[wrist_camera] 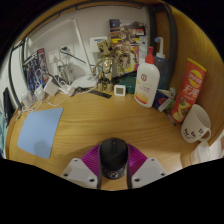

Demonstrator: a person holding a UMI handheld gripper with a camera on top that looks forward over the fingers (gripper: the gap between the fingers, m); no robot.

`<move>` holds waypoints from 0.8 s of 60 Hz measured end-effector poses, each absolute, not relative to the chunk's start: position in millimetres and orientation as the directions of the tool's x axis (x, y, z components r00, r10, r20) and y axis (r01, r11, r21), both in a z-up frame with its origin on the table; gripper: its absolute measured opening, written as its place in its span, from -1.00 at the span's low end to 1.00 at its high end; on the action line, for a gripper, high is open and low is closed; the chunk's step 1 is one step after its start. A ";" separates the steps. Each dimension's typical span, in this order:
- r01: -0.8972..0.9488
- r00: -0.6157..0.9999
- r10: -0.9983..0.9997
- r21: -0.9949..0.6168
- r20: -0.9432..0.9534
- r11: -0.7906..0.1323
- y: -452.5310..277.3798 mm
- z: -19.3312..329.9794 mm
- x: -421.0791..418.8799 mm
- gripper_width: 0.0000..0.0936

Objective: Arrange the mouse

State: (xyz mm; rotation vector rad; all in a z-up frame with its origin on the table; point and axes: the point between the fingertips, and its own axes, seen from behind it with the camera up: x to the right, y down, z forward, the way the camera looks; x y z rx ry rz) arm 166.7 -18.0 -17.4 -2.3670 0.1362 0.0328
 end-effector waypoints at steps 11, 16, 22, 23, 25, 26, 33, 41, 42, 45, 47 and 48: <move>-0.151 0.987 -0.149 -0.672 -0.061 -0.725 -16.3 -17.4 167.5 -0.45; -0.169 0.982 -0.186 -0.661 -0.047 -0.731 -11.4 -0.7 171.4 -0.45; -0.143 0.975 -0.221 -0.755 0.002 -0.640 19.5 76.6 176.8 -0.45; -0.138 0.974 -0.225 -0.771 0.006 -0.622 25.8 91.5 175.5 -0.45; -0.133 0.972 -0.233 -0.800 0.009 -0.585 37.9 120.1 169.6 -0.45; -0.130 0.973 -0.232 -0.812 0.007 -0.569 42.6 135.0 167.1 -0.45; -0.111 0.978 -0.206 -0.879 -0.015 -0.463 76.4 220.9 118.7 -0.45; -0.100 0.991 -0.118 -0.906 -0.055 -0.412 98.4 264.4 33.6 -0.45; -0.096 0.993 -0.107 -0.905 -0.056 -0.413 100.6 264.9 22.7 -0.45; -0.085 0.995 -0.078 -0.900 -0.057 -0.427 107.8 260.1 -11.1 -0.44; -0.080 0.997 -0.055 -0.894 -0.062 -0.441 110.7 250.2 -33.5 -0.45; -0.079 0.997 -0.044 -0.889 -0.066 -0.450 111.9 243.6 -44.2 -0.45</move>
